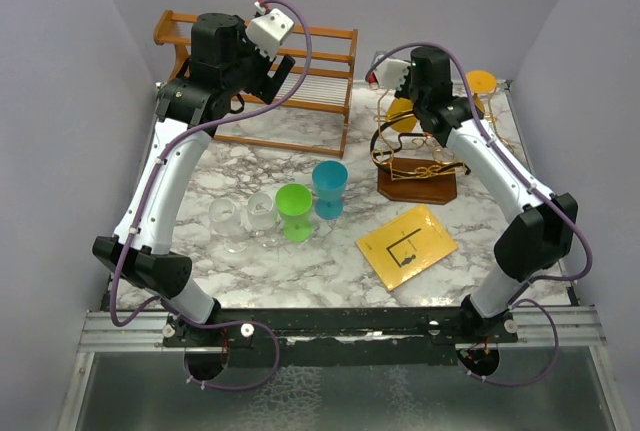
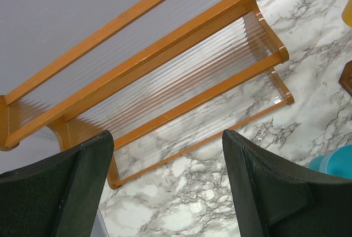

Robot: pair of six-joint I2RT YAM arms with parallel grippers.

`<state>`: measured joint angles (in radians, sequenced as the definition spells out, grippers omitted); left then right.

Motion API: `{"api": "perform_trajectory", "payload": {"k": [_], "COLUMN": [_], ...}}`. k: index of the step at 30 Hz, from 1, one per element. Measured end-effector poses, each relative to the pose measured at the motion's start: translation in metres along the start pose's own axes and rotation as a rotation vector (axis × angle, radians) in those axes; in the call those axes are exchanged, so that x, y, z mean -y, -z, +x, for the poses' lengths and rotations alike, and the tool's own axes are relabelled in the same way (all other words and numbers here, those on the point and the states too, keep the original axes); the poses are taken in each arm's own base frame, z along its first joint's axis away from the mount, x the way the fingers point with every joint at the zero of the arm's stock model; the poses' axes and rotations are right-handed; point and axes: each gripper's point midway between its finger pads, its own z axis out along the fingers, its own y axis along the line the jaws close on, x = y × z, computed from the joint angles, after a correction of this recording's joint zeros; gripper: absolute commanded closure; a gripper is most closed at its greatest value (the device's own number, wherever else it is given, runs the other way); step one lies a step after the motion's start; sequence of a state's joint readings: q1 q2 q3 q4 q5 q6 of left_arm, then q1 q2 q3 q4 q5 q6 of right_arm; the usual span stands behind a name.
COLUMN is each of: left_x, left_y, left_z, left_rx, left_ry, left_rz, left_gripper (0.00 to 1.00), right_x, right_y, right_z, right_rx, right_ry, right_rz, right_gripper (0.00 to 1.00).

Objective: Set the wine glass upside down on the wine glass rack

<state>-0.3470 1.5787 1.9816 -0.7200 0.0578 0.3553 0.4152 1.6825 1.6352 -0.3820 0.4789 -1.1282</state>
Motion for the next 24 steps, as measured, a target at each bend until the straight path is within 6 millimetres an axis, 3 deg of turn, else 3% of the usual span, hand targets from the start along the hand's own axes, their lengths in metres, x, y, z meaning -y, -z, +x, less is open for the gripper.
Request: {"api": "perform_trajectory", "payload": {"k": [24], "left_x": [0.002], "left_y": [0.000], "left_z": [0.005], "left_rx": [-0.006], "left_ry": [-0.003], "left_rz": [0.003], "left_gripper": [0.17], "right_x": [-0.006], "right_y": [0.014], "right_z": [0.019], "right_rx": [-0.075], "right_ry": [0.003], "right_rz": [-0.021], "right_gripper": [0.99]}}
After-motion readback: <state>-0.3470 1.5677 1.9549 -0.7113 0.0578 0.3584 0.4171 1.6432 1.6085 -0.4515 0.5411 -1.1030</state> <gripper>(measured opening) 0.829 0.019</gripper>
